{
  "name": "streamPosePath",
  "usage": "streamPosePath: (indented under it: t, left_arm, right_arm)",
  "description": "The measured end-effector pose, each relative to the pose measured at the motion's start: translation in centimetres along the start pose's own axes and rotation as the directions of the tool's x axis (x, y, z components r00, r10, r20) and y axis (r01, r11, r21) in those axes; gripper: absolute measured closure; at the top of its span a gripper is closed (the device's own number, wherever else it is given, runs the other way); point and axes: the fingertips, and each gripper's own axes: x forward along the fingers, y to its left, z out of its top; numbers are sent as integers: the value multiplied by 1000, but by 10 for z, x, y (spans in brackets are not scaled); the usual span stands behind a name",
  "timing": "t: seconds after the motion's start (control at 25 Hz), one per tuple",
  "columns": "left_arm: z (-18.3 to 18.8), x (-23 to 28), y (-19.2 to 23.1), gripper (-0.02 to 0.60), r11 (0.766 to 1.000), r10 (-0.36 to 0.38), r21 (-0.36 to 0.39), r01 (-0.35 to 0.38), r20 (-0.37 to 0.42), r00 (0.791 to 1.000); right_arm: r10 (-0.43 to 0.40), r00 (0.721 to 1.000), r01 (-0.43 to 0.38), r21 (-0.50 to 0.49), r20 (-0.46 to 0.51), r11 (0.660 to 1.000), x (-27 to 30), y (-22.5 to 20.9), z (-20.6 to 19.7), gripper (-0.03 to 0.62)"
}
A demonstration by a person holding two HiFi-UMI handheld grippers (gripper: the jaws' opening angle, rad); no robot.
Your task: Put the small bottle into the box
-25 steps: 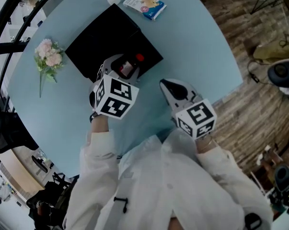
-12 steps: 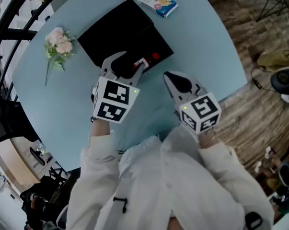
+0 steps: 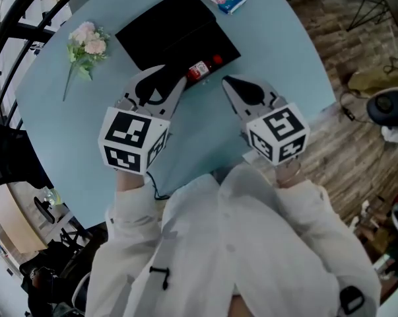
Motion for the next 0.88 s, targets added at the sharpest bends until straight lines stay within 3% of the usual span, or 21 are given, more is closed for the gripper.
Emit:
streamPosePath:
  t: [0.12, 0.2, 0.56, 0.68, 0.88]
  left_arm:
    - [6, -21, 2, 541, 999, 31, -24, -30, 55, 998]
    - [9, -33, 0, 574, 999, 33, -41, -30, 85, 996]
    - [1, -69, -27, 578, 1000, 3, -28, 1, 137, 991]
    - [-5, -78, -30, 578, 1000, 16, -28, -12, 133, 991]
    - [-16, -86, -26, 578, 996, 39, -88, -27, 135, 990]
  right_arm:
    - [3, 1000, -3, -26, 16, 1000, -6, 11, 12, 592]
    - [14, 1000, -13, -41, 24, 999, -10, 18, 18, 592]
    - [120, 992, -114, -153, 35, 982, -24, 51, 48, 592]
    - [155, 988, -151, -210, 6, 966, -28, 62, 51, 592]
    - [203, 975, -220, -300, -88, 928, -28, 81, 45, 592]
